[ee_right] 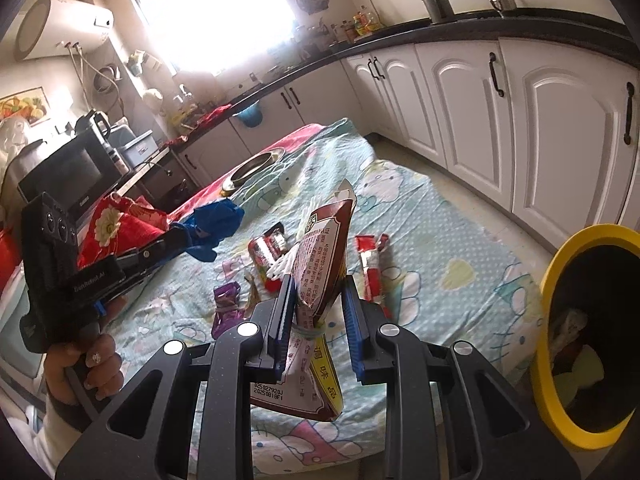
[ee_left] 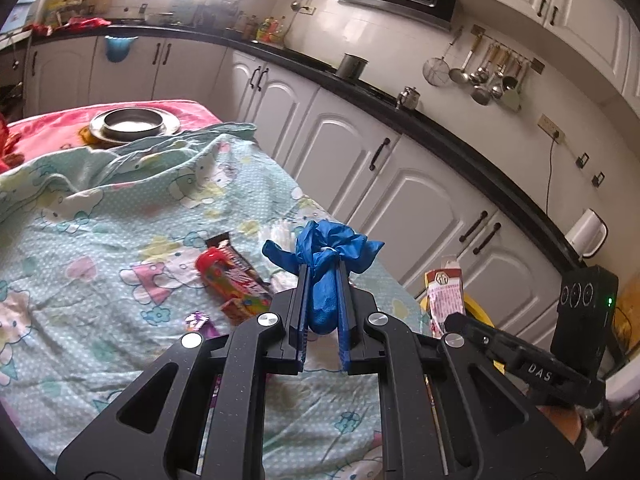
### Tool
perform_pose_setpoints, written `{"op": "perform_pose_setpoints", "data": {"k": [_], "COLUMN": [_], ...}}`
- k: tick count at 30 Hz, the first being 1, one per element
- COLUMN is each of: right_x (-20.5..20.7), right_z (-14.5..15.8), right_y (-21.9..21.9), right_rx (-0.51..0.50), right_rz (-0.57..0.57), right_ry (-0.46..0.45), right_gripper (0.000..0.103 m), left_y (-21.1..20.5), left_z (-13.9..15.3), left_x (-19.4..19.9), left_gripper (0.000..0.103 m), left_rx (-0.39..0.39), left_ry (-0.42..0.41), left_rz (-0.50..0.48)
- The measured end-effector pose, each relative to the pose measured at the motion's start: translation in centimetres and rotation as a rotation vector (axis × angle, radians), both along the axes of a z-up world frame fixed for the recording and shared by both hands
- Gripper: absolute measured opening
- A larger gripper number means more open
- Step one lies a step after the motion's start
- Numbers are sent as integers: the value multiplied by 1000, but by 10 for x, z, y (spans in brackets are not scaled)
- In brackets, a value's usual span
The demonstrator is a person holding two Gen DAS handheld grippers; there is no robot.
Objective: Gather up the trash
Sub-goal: 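Carry both items over the yellow bin and open both tools to drop them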
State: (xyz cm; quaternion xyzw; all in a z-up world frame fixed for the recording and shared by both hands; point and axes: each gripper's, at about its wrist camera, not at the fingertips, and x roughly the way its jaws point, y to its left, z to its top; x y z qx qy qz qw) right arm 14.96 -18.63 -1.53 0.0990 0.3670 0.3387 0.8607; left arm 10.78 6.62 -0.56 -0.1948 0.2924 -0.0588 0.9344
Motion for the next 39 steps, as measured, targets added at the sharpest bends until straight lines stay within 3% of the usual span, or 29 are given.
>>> {"op": "perform_pose_setpoints", "data": {"k": [27,39], "right_x": [19,20], "right_z": [13,5], "right_y": [-127,-175], "right_rx": [59,33], "right_rz": [-268,-384], "right_ry": [-42,-56], "right_gripper": [23,23], "left_y": [-127,-171], "left_z": [2,-3], "left_x": [26,35], "left_gripper": [7,7], "left_rx": [115,132], "left_ry": [-27,-28], "left_rz": [-244,-316]}}
